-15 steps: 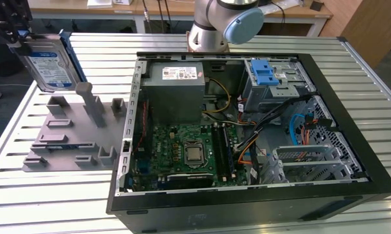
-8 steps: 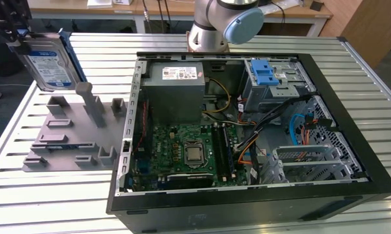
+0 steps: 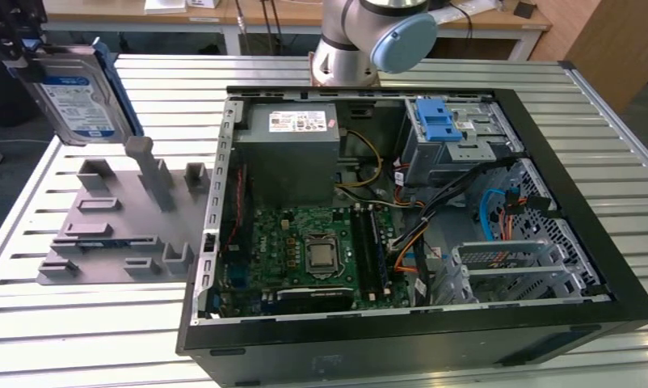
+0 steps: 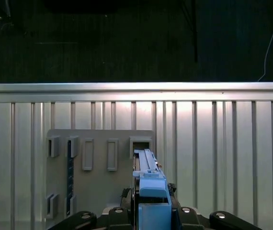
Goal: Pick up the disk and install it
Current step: 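Pick up the disk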
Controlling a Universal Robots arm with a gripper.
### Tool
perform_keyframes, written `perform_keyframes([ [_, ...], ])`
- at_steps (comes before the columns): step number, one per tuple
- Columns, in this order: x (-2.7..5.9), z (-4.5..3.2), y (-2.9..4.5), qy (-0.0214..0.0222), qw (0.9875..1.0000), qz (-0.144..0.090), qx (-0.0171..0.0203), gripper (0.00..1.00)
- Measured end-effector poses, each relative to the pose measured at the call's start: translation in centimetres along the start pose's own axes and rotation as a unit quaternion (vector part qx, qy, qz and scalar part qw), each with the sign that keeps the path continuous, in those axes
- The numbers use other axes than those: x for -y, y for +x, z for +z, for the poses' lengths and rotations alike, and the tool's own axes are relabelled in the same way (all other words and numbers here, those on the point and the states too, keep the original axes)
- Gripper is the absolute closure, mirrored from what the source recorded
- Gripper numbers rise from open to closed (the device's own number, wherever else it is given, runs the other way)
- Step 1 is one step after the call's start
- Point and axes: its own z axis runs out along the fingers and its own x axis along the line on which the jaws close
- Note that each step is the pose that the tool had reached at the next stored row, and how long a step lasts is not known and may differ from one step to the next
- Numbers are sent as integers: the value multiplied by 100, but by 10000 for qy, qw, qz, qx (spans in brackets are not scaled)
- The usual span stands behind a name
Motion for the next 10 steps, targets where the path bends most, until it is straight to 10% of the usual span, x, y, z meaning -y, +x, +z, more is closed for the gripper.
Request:
perform_keyframes([
  [10,-2,-208,-4,0,10000,0,0,64],
])
